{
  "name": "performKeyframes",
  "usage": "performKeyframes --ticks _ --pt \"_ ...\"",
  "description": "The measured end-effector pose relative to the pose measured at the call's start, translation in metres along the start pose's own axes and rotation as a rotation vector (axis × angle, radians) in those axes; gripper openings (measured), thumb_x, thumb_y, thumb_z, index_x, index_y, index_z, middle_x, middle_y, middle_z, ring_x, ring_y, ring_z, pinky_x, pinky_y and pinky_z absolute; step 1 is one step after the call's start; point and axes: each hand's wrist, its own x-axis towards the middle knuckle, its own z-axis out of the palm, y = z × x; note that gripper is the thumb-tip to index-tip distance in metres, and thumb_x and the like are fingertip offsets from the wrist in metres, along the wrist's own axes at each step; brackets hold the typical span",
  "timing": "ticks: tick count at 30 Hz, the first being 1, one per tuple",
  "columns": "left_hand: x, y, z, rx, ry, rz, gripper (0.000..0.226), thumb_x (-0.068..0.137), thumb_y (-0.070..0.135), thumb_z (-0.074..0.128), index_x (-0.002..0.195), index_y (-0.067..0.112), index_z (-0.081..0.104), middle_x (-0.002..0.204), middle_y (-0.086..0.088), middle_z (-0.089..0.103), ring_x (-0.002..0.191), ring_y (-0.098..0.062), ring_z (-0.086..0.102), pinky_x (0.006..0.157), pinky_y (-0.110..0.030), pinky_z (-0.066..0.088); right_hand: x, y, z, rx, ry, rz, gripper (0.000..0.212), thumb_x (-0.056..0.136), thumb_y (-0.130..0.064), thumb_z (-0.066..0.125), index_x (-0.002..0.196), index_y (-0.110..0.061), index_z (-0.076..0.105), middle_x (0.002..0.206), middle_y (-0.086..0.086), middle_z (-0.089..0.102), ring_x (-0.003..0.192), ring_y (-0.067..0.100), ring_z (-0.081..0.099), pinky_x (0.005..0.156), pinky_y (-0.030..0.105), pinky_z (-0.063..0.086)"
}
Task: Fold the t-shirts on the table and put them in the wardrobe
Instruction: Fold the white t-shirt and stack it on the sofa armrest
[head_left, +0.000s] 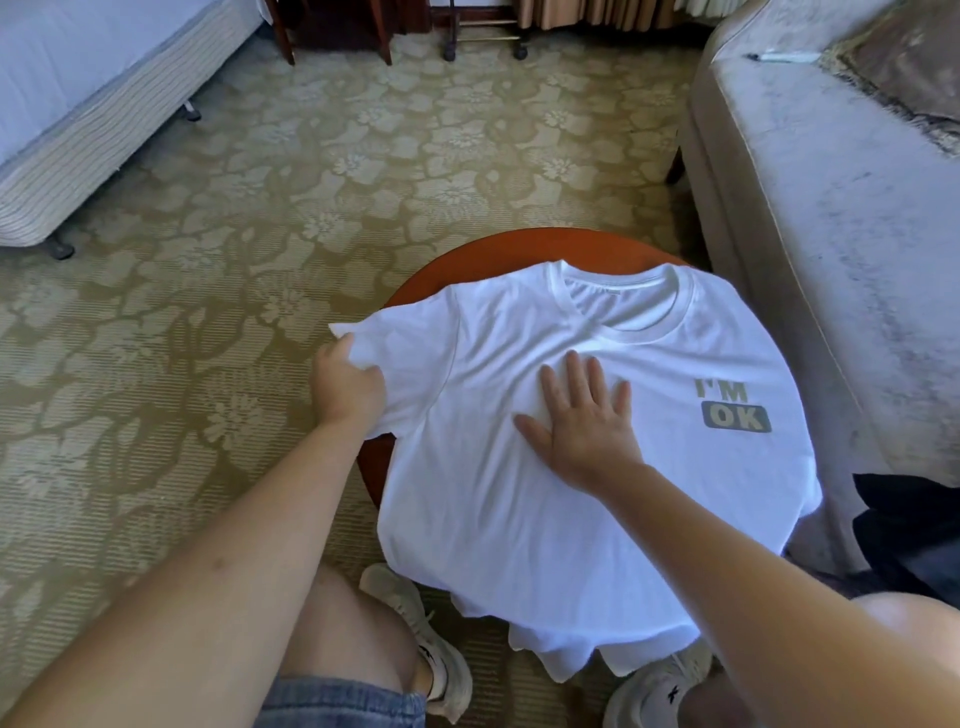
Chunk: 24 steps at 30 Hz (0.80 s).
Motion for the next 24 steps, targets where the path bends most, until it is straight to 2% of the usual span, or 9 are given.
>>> performKeyframes --ticks 6,9,13,15,17,19,21,23,24 --pt "0.003 0.021 -0.019 0.083 0.053 0.080 0.074 0.092 0.012 0.056 0.155 0.010 0.018 0.161 -0.002 0.014 0.140 -0.023 0.032 0.097 -0.027 0.035 0.016 -0.017 -0.003 -0.010 -0.019 -0.016 0.077 0.095 -0.067 0.012 0.156 -0.022 -0.005 0.162 0.010 -0.018 0.149 0.031 -0.016 0.118 0.057 -0.003" --pt "-0.002 0.031 -0.027 0.211 0.104 0.200 0.072 0.091 0.003 0.050 0.155 0.010 0.016 0.161 -0.001 0.012 0.132 -0.026 0.040 0.080 -0.025 0.033 0.026 -0.030 -0.002 -0.008 -0.031 -0.041 0.076 0.096 -0.066 0.012 0.156 -0.022 -0.005 0.161 0.010 -0.019 0.148 0.032 -0.017 0.117 0.057 -0.005" --pt "-0.010 0.041 -0.027 0.446 0.063 0.349 0.077 0.090 0.001 0.049 0.156 0.013 0.010 0.162 0.004 0.006 0.117 -0.032 0.050 0.070 -0.034 0.036 0.029 -0.038 -0.006 0.011 -0.064 -0.063 0.077 0.096 -0.067 0.015 0.156 -0.023 -0.006 0.161 0.011 -0.020 0.148 0.032 -0.018 0.117 0.058 -0.005" --pt "-0.020 0.049 -0.018 0.514 -0.088 0.468 0.082 0.091 0.004 0.051 0.156 0.022 0.004 0.162 0.006 0.006 0.120 -0.032 0.051 0.075 -0.037 0.043 0.022 -0.033 -0.009 0.012 -0.080 -0.073 0.078 0.095 -0.068 0.017 0.155 -0.024 -0.006 0.161 0.010 -0.021 0.148 0.031 -0.019 0.117 0.058 -0.006" --pt "-0.034 0.055 -0.007 0.454 -0.256 0.555 0.085 0.093 0.018 0.057 0.155 0.034 0.000 0.160 0.005 0.021 0.123 -0.031 0.052 0.089 -0.039 0.046 0.012 -0.020 -0.010 0.024 -0.075 -0.052 0.079 0.094 -0.069 0.019 0.155 -0.025 -0.006 0.161 0.009 -0.022 0.148 0.031 -0.020 0.116 0.058 -0.008" --pt "-0.039 0.057 -0.002 0.228 -0.162 0.467 0.077 0.095 0.032 0.057 0.155 0.033 0.010 0.152 0.000 0.041 0.123 -0.028 0.053 0.097 -0.039 0.044 0.002 -0.003 -0.012 0.027 -0.058 -0.014 0.080 0.094 -0.069 0.020 0.155 -0.025 -0.006 0.161 0.010 -0.021 0.148 0.031 -0.020 0.116 0.058 -0.007" --pt "-0.035 0.050 0.003 0.134 -0.058 0.426 0.054 0.099 0.027 0.048 0.150 0.019 0.030 0.145 -0.004 0.049 0.129 -0.028 0.048 0.102 -0.038 0.040 -0.007 0.015 -0.013 0.007 -0.037 0.015 0.080 0.094 -0.069 0.020 0.155 -0.024 -0.003 0.161 0.011 -0.019 0.148 0.031 -0.018 0.116 0.059 -0.005" --pt "-0.032 0.037 0.012 0.355 -0.254 0.502 0.044 0.102 0.021 0.039 0.145 0.009 0.039 0.150 -0.008 0.040 0.139 -0.029 0.035 0.108 -0.035 0.032 -0.015 0.026 -0.012 -0.016 -0.030 0.024 0.080 0.092 -0.070 0.016 0.155 -0.024 -0.002 0.162 0.010 -0.017 0.148 0.030 -0.017 0.117 0.059 -0.003" --pt "-0.034 0.030 0.017 0.493 -0.398 0.513 0.048 0.104 0.024 0.035 0.148 0.008 0.032 0.158 -0.007 0.026 0.147 -0.027 0.021 0.114 -0.035 0.024 -0.017 0.028 -0.011 -0.019 -0.036 0.028 0.082 0.090 -0.071 0.011 0.155 -0.025 -0.002 0.162 0.009 -0.017 0.149 0.030 -0.017 0.117 0.059 -0.002"
